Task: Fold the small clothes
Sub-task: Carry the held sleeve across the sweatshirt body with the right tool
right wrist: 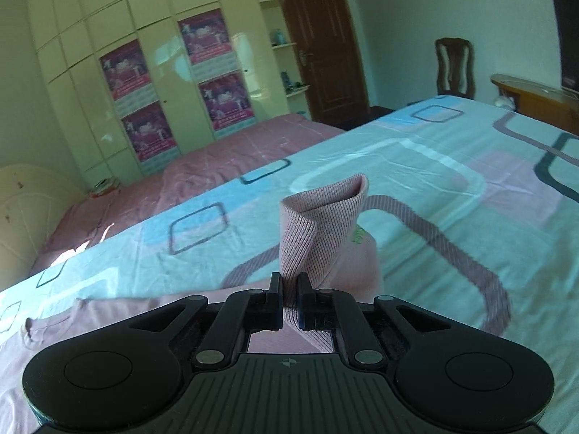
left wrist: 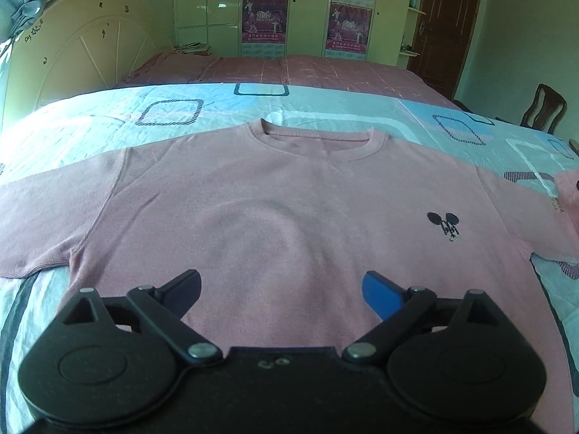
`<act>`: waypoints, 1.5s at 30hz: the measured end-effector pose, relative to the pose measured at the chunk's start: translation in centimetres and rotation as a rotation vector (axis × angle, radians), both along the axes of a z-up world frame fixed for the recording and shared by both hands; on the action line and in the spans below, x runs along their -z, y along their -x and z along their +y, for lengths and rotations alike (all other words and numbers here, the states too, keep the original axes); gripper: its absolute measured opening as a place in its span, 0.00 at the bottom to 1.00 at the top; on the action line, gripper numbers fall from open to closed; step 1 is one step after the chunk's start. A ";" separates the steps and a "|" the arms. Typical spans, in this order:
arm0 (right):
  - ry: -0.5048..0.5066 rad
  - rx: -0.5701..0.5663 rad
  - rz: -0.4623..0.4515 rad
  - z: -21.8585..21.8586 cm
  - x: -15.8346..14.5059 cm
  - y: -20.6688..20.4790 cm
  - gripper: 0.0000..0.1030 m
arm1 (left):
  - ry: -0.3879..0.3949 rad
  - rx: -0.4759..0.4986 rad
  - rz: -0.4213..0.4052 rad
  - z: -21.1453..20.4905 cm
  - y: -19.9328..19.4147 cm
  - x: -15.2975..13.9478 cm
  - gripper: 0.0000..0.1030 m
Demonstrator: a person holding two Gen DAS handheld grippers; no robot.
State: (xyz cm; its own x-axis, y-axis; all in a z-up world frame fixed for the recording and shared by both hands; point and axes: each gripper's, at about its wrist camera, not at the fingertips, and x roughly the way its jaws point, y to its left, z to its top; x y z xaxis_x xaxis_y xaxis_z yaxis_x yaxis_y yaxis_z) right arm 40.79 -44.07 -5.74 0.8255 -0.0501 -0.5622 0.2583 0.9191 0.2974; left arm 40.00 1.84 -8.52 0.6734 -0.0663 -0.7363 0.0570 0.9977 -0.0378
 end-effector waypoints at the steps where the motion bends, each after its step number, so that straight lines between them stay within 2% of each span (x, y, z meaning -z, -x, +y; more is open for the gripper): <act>1: 0.002 -0.026 0.000 1.6 -0.2 -0.6 0.06 | 0.006 -0.003 -0.002 0.7 0.2 0.0 0.93; 5: 0.010 -0.146 0.011 8.9 0.1 -3.7 0.06 | 0.031 -0.015 0.003 3.4 0.4 0.3 0.93; 11: 0.035 -0.320 0.048 18.8 1.5 -5.0 0.05 | 0.072 -0.029 0.011 7.2 0.9 0.8 0.92; 15: 0.107 -0.459 0.064 25.7 3.3 -5.0 0.05 | 0.062 -0.031 0.005 8.7 1.3 0.8 0.88; 19: 0.148 -0.548 0.081 30.5 5.7 -5.5 0.05 | 0.060 -0.056 0.001 10.2 1.5 0.7 0.88; 24: 0.162 -0.599 0.117 34.1 8.4 -5.9 0.05 | 0.077 -0.071 0.002 11.3 1.6 0.5 0.87; 27: 0.195 -0.610 0.095 34.3 8.4 -4.9 0.08 | 0.121 -0.049 0.003 11.2 1.0 0.4 0.90; 28: 0.202 -0.620 0.088 34.2 8.2 -4.4 0.21 | 0.142 -0.035 0.001 10.9 0.6 0.4 0.92; 29: 0.205 -0.616 0.070 33.7 7.7 -3.6 0.41 | 0.166 -0.020 0.001 10.5 0.1 0.3 0.93; 30: 0.206 -0.599 0.051 33.1 7.4 -2.9 0.47 | 0.195 0.002 0.002 9.9 -0.6 0.4 0.93; 31: 0.199 -0.584 0.048 32.3 7.1 -2.3 0.48 | 0.219 0.022 0.002 9.4 -1.2 0.5 0.92; 34: 0.155 -0.510 0.068 28.5 6.8 -0.2 0.48 | 0.296 0.110 0.025 6.3 -3.8 1.4 0.82; 35: 0.149 -0.486 0.081 27.2 6.8 0.4 0.38 | 0.318 0.133 0.040 5.3 -4.6 1.9 0.77; 37: 0.137 -0.430 0.126 24.2 7.0 1.6 0.28 | 0.341 0.169 0.072 3.1 -6.4 3.2 0.72; 41: 0.130 -0.282 0.180 18.4 7.5 3.2 0.28 | 0.367 0.181 0.130 0.3 -8.9 5.6 0.67; 43: 0.129 -0.193 0.188 16.1 7.7 3.2 0.28 | 0.386 0.179 0.123 -0.8 -9.8 5.9 0.65; 45: 0.125 -0.142 0.190 14.4 7.9 2.7 0.29 | 0.376 0.187 0.122 -1.7 -10.6 6.1 0.47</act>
